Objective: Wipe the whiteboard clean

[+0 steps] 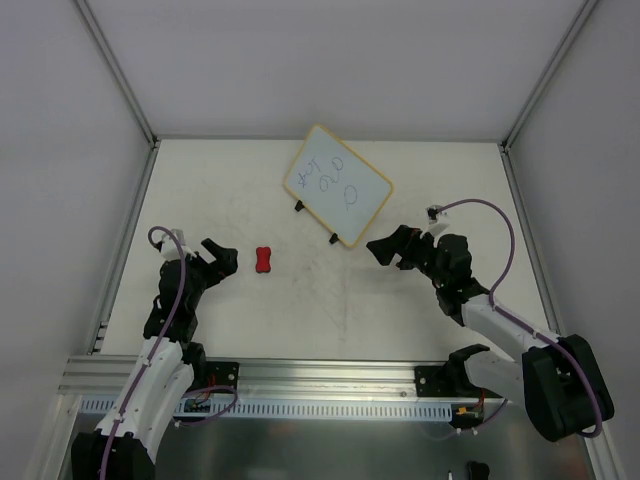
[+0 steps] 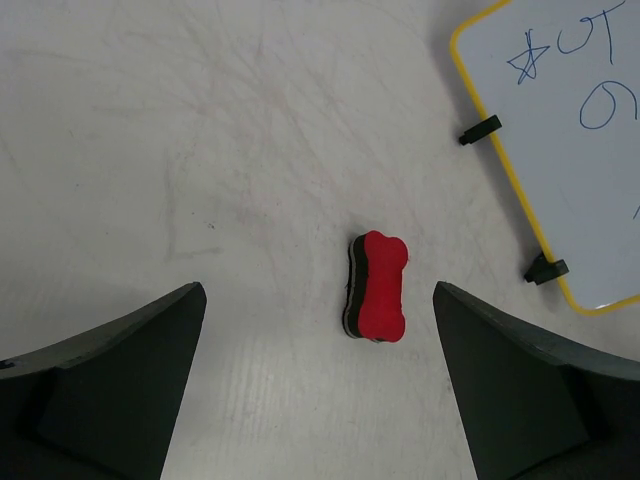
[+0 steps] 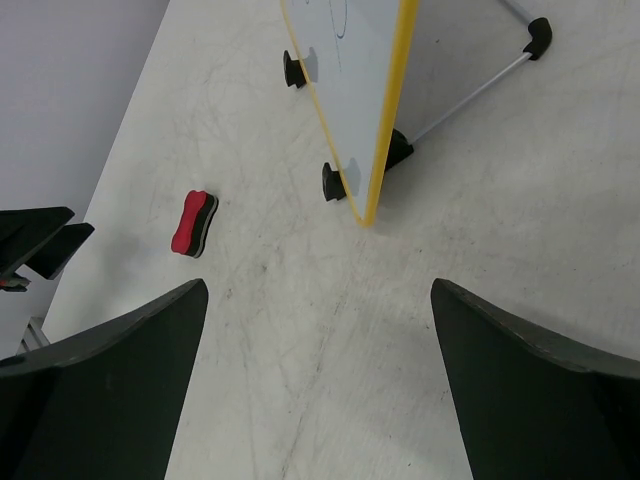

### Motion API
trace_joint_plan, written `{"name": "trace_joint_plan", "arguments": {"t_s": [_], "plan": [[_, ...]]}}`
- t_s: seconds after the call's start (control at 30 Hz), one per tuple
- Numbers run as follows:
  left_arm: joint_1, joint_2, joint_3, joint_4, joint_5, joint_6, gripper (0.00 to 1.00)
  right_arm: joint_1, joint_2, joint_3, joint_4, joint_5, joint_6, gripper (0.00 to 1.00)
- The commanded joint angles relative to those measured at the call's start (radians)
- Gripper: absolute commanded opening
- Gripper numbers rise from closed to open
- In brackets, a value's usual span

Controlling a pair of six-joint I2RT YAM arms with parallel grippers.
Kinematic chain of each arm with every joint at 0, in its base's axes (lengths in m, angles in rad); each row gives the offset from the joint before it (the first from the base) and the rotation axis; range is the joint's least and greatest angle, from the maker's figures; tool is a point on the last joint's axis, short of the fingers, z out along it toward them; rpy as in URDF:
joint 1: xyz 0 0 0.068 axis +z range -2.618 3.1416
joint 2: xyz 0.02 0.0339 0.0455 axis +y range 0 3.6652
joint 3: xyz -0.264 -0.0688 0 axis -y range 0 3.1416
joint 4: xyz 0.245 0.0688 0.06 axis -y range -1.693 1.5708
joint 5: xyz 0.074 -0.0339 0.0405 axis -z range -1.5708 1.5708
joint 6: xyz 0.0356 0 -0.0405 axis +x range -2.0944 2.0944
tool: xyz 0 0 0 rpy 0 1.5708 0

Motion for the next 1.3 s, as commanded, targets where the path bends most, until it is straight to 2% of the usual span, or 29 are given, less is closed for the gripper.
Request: {"name": "trace_joint_plan", "arguments": {"t_s": [0.0, 0.2, 0.27, 0.33, 0.4, 0.43, 0.53, 0.67, 0.73, 0.83, 0.87, 0.97, 1.03, 1.27], "plan": [[-0.006, 0.002, 0.04, 0.036, 0.017, 0.034, 0.99, 0.003, 0.005, 0.011, 0.055, 0.016, 0.002, 0.99], [-0.006, -0.001, 0.037, 0.034, 0.0, 0.011, 0.99, -0.004, 0.002, 0.012, 0.055, -0.007, -0.035, 0.99], [-0.006, -0.004, 0.04, 0.002, -0.052, -0.011, 0.99, -0.003, -0.017, -0.001, 0.056, 0.042, -0.038, 0.99], [-0.004, -0.006, 0.055, -0.027, -0.08, -0.023, 0.94, -0.003, -0.047, -0.015, 0.061, 0.087, -0.043, 0.99], [-0.006, -0.006, 0.073, -0.071, -0.11, -0.035, 0.99, -0.003, -0.072, -0.05, 0.105, 0.136, -0.04, 0.99], [-0.006, -0.001, 0.075, -0.075, -0.11, -0.037, 0.99, -0.003, -0.076, -0.072, 0.177, 0.148, -0.037, 0.99], [-0.006, 0.0, 0.078, -0.085, -0.106, -0.052, 0.99, -0.003, -0.075, -0.11, 0.232, 0.188, -0.04, 0.99], [-0.006, 0.007, 0.083, -0.087, -0.095, -0.048, 0.99, -0.007, -0.028, -0.086, 0.234, 0.136, -0.087, 0.99], [-0.004, 0.007, 0.089, -0.084, -0.061, 0.001, 0.99, -0.02, -0.002, -0.055, 0.234, 0.092, -0.084, 0.99], [-0.006, -0.01, 0.072, -0.079, -0.078, 0.023, 0.99, -0.073, 0.072, 0.006, 0.188, -0.022, -0.017, 0.99], [-0.006, -0.029, 0.066, -0.078, -0.086, 0.023, 0.99, -0.093, 0.11, 0.005, 0.24, -0.077, -0.005, 0.99], [-0.006, -0.065, 0.048, -0.079, -0.113, 0.003, 0.99, -0.095, 0.176, -0.023, 0.436, -0.106, 0.017, 0.99], [-0.006, -0.066, 0.047, -0.081, -0.106, -0.011, 0.99, -0.095, 0.215, -0.014, 0.484, -0.113, 0.025, 0.99], [-0.006, 0.057, 0.103, -0.082, -0.031, -0.006, 0.99, -0.093, 0.428, 0.035, 0.766, -0.168, 0.026, 0.96]]}}
